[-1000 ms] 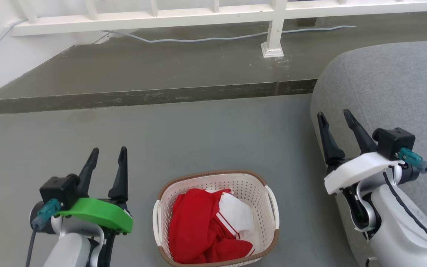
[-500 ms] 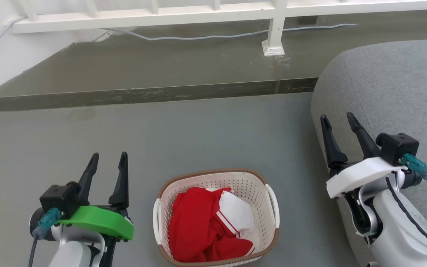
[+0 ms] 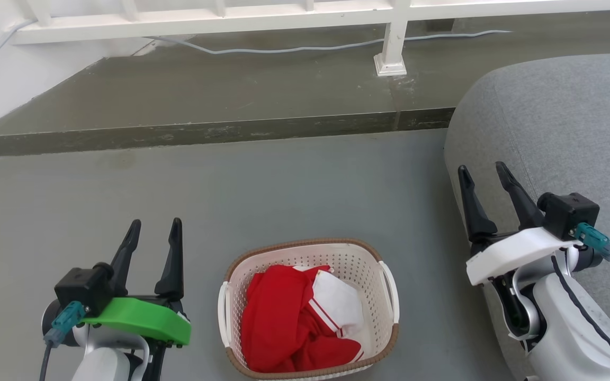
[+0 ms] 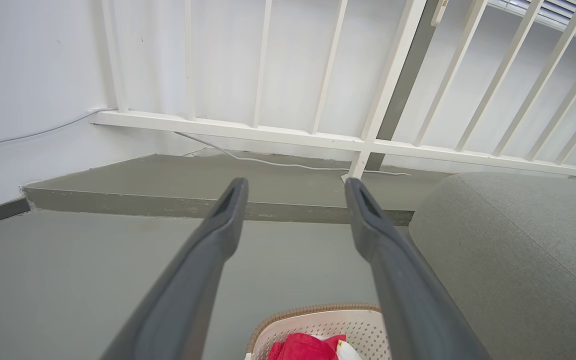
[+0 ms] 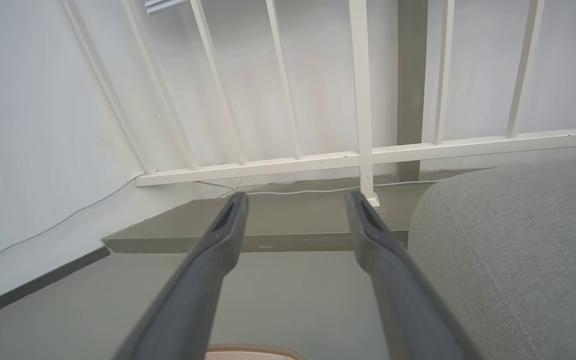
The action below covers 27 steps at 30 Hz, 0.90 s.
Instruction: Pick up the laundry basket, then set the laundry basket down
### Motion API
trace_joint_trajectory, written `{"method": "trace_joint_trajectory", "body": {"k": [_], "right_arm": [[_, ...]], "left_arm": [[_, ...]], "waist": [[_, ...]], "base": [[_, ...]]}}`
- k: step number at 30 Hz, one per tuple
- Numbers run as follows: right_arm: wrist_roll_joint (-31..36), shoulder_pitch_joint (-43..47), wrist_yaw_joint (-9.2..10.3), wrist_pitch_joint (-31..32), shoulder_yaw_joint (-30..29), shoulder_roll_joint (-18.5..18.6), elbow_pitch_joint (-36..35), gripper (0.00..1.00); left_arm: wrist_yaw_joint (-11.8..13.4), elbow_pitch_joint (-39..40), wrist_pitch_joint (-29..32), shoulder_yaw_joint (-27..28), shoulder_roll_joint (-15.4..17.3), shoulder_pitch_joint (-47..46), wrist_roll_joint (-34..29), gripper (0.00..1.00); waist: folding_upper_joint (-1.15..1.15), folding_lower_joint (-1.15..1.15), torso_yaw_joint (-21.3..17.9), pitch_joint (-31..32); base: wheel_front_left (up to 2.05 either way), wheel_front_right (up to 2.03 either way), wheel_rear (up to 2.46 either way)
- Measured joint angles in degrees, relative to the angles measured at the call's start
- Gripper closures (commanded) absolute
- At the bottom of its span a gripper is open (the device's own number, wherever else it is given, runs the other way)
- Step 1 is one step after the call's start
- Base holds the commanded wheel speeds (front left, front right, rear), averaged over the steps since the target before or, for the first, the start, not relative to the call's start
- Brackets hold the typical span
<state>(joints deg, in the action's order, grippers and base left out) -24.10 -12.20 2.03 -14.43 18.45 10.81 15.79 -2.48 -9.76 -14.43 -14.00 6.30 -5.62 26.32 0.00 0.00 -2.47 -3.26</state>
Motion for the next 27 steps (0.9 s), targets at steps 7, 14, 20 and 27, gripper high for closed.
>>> {"method": "trace_joint_trajectory", "body": {"k": [7,14,20,27], "right_arm": [[0.47,0.81,-0.52,0.0,-0.8,-0.25,-0.02,0.0],[0.31,3.08,-0.69,0.19,-0.75,-1.32,2.02,1.0],[-2.03,3.61,-0.98,0.56,-1.77,-1.65,2.16,1.0],[-8.01,3.61,-1.49,2.21,-3.44,-1.98,2.14,1.0]], "left_arm": [[-0.57,0.19,0.0,0.69,-0.34,0.04,-0.33,0.0],[-1.09,-2.26,0.26,0.38,-1.01,1.01,-0.1,1.0],[-1.1,-2.5,0.81,0.73,-1.37,1.44,2.1,1.0],[-1.12,-2.55,2.04,1.64,-1.45,1.44,8.21,1.0]], "waist": [[0.0,0.0,-0.03,-0.11],[0.0,0.0,-0.04,-0.11],[0.0,0.0,0.1,0.06],[0.0,0.0,0.3,0.33]], "base": [[0.0,0.0,0.0],[0.0,0.0,0.0],[0.0,0.0,0.0],[0.0,0.0,0.0]]}}
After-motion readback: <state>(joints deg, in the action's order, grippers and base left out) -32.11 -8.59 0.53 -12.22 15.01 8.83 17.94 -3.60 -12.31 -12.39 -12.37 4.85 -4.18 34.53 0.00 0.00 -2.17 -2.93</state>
